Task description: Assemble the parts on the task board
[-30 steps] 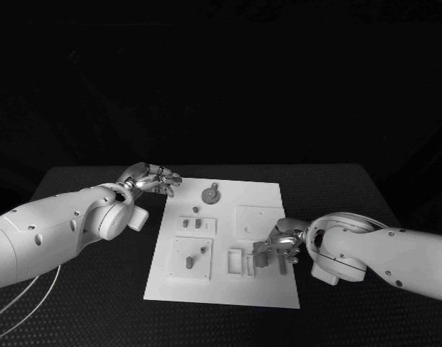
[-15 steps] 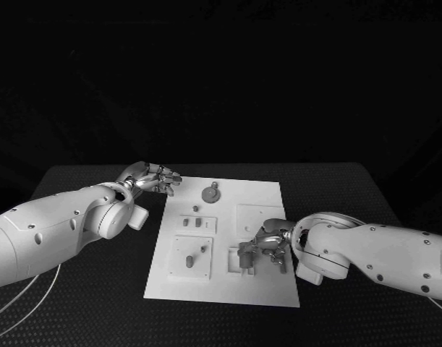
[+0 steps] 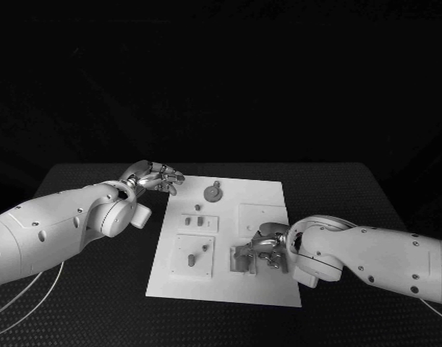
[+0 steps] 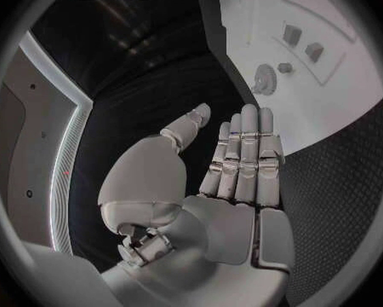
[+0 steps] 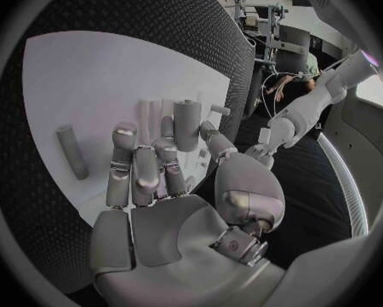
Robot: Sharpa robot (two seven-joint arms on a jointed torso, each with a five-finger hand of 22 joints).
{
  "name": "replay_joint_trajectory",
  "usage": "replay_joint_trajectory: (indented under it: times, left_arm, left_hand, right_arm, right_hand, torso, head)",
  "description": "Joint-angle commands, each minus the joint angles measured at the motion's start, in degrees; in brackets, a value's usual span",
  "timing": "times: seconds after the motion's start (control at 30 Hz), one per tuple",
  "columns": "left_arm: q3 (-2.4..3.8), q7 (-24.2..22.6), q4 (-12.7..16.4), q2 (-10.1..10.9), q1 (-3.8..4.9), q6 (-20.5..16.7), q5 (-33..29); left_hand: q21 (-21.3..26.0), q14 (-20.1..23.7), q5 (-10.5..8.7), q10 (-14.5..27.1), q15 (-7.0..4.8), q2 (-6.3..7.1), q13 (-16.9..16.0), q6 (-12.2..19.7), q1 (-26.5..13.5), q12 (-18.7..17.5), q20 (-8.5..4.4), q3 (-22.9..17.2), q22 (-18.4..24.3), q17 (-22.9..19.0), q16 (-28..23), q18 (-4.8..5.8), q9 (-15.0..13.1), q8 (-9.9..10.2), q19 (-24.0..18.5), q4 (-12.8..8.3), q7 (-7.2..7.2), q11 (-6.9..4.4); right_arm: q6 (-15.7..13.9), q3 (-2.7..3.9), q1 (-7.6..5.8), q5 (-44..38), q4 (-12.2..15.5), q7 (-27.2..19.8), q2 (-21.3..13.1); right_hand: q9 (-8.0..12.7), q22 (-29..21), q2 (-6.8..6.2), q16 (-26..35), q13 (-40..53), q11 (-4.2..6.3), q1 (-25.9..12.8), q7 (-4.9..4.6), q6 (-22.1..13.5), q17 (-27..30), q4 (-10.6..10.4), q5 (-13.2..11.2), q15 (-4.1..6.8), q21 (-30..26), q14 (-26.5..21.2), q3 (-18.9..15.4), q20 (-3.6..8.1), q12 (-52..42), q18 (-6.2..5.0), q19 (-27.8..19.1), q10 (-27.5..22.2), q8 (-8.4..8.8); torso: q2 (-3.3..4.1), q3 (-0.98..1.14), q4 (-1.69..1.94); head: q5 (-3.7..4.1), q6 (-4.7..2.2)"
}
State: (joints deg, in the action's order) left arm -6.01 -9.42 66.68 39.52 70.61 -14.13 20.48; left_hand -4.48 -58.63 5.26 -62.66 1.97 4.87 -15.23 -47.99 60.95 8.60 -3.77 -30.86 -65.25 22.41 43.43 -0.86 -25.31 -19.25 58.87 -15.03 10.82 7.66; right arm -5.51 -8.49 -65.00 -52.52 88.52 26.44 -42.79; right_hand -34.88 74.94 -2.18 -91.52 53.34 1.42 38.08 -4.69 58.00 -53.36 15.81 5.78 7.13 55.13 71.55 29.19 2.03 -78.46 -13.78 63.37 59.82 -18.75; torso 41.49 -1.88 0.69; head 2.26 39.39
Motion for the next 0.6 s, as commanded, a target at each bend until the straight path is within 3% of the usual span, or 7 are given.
replay_joint_trajectory:
  times: [0.03,0.3,0.47,0.6]
  left_arm:
    - [0.03,-0.38,0.11,-0.11,0.03,0.74,-0.3]
    - [0.03,-0.38,0.09,-0.14,0.03,0.77,-0.3]
    - [0.03,-0.36,0.07,-0.13,0.03,0.76,-0.3]
    - [0.03,-0.36,0.07,-0.12,0.03,0.77,-0.3]
  left_hand:
    - [0.34,-0.08,0.1,0.34,0.1,0.08,0.08,0.57,-0.52,0.08,0.16,-0.04,-0.07,0.07,-0.39,0.03,0.08,0.08,0.24,0.23,-0.02,0.07]
    - [0.34,-0.08,0.1,0.38,0.11,0.09,0.09,0.62,-0.58,0.07,0.17,-0.03,-0.08,0.1,-0.41,0.03,0.09,0.08,0.24,0.27,0.01,0.08]
    - [0.35,-0.08,0.1,0.4,0.11,0.08,0.1,0.65,-0.6,0.07,0.17,-0.03,-0.09,0.12,-0.43,0.03,0.1,0.09,0.24,0.28,0.01,0.09]
    - [0.35,-0.08,0.1,0.41,0.12,0.08,0.1,0.67,-0.62,0.06,0.17,-0.02,-0.09,0.13,-0.44,0.03,0.1,0.09,0.23,0.3,0.02,0.09]
  right_arm:
    - [1.36,-0.05,0.17,0.2,-0.2,-0.08,0.26]
    - [2.11,-0.11,0.4,0.21,-0.54,-0.04,0.79]
    - [1.52,-0.12,0.6,0.22,-0.83,-0.3,0.91]
    - [1.44,-0.12,0.65,0.27,-0.88,-0.51,0.99]
  right_hand:
    - [0.06,0.44,-0.16,0.39,0.1,-0.2,-0.64,-0.36,0.2,0.17,-0.15,-0.32,0.0,-0.33,-0.36,0.22,0.16,0.27,-1.22,-0.02,0.11,0.23]
    - [0.06,0.5,-1.04,0.49,0.37,-0.27,-1.6,-0.44,0.11,0.39,-1.08,-0.31,-0.06,-0.52,-0.71,0.83,0.12,0.49,-1.22,-0.09,-0.08,0.54]
    - [0.02,0.59,-3.28,0.63,0.73,-0.39,-2.51,-0.54,-0.12,0.83,-2.87,-0.29,-0.14,-0.75,-1.27,1.94,0.12,0.77,-1.22,-0.18,-0.37,0.91]
    - [-0.14,0.7,-5.92,0.79,1.07,-0.53,-3.12,-0.67,-0.47,1.36,-5.97,-0.33,-0.25,-0.96,-1.87,3.73,0.13,1.12,-1.22,-0.26,-0.64,1.3]
  torso:
    - [0.01,0.02,-0.06]
    - [0.01,0.02,-0.06]
    - [0.02,0.01,-0.04]
    - [0.0,-0.01,-0.06]
  head:
    - [-0.17,0.19]
    - [-0.2,0.23]
    - [-0.29,0.3]
    - [-0.33,0.26]
